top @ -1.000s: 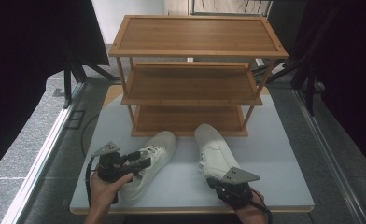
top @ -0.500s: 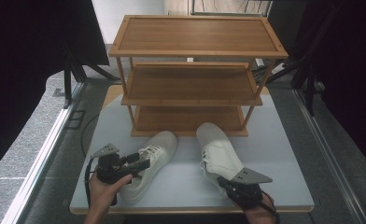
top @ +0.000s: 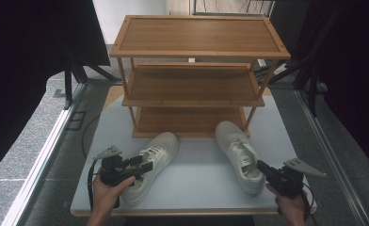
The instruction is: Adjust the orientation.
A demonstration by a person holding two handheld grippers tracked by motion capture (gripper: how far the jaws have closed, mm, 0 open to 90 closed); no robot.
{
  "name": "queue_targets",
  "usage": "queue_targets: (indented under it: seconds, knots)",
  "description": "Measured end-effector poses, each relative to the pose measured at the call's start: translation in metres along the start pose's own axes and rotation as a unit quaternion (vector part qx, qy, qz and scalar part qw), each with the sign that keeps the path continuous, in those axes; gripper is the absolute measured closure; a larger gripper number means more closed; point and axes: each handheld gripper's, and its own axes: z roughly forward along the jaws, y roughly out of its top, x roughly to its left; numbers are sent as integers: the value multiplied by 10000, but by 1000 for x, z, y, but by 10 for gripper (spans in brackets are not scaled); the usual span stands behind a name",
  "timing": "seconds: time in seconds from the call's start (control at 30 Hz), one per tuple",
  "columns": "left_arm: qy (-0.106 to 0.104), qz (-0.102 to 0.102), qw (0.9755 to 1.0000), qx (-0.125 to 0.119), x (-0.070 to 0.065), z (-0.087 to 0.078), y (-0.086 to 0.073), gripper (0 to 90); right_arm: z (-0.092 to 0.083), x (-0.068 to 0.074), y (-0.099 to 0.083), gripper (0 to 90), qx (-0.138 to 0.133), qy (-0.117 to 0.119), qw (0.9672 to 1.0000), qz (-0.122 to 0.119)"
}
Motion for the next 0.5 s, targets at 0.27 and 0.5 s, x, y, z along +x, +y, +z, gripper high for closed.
queue_targets:
  seconds: [0.27, 0.5]
  knots:
    - [-9, 25, 10000, 66, -1, 3, -1, 394, -11, 4, 1, 897, -170, 89, 9998, -112]
    - [-18, 14, 10000, 70, -1, 1, -1, 393, 1, 64, -2, 881, 278, 335, 9919, -1193]
